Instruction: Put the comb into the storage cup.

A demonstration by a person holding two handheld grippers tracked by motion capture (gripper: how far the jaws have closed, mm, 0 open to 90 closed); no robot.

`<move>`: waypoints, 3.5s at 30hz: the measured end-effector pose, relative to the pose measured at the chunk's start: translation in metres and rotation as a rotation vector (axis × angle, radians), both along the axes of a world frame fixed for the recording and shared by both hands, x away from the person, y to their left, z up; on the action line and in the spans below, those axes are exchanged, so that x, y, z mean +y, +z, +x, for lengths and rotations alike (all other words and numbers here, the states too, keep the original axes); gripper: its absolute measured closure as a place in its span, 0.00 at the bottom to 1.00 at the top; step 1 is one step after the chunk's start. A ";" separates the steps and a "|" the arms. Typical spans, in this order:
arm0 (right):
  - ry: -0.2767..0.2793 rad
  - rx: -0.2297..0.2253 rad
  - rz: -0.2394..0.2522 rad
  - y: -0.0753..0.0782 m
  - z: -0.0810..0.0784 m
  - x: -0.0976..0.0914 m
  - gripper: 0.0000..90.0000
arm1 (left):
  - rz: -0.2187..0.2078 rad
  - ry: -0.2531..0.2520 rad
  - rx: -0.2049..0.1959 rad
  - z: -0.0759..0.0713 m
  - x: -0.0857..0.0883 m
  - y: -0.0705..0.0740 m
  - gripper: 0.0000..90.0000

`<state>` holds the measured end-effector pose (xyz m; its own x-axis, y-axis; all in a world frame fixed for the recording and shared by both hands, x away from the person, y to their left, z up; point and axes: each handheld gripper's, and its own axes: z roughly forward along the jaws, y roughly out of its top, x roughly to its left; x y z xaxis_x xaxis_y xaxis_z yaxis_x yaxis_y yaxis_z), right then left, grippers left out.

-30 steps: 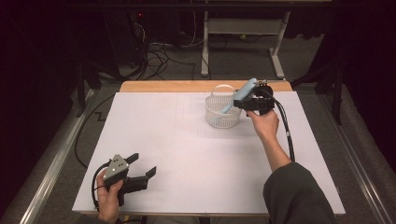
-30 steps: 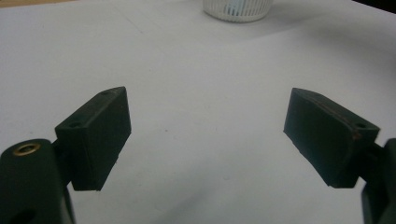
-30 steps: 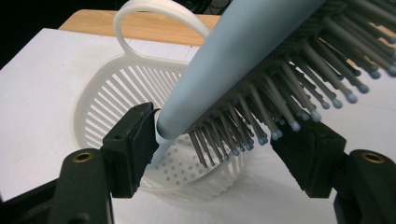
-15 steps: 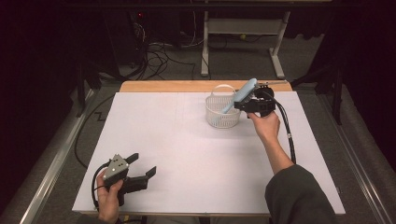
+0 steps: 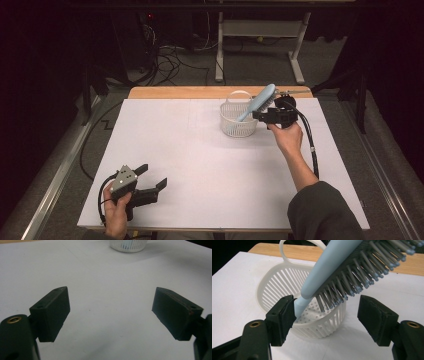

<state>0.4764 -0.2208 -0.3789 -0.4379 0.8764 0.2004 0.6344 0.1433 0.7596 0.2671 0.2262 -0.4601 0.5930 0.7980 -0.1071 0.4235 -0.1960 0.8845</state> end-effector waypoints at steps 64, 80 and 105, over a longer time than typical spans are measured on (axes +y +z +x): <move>0.032 -0.090 0.011 0.012 -0.038 -0.036 0.35 | -0.010 0.007 0.024 0.001 0.002 -0.002 0.18; 0.033 -0.107 0.015 0.011 -0.052 -0.049 0.34 | -0.004 0.007 0.022 0.001 0.001 -0.001 0.18; 0.043 -0.133 0.006 0.014 -0.066 -0.060 0.32 | 0.000 0.007 0.021 0.001 0.001 -0.001 0.18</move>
<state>0.4109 -0.2811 -0.3644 -0.4983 0.8551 0.1431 0.5213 0.1636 0.8375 0.2683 0.2271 -0.4615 0.5853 0.8020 -0.1194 0.4436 -0.1934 0.8751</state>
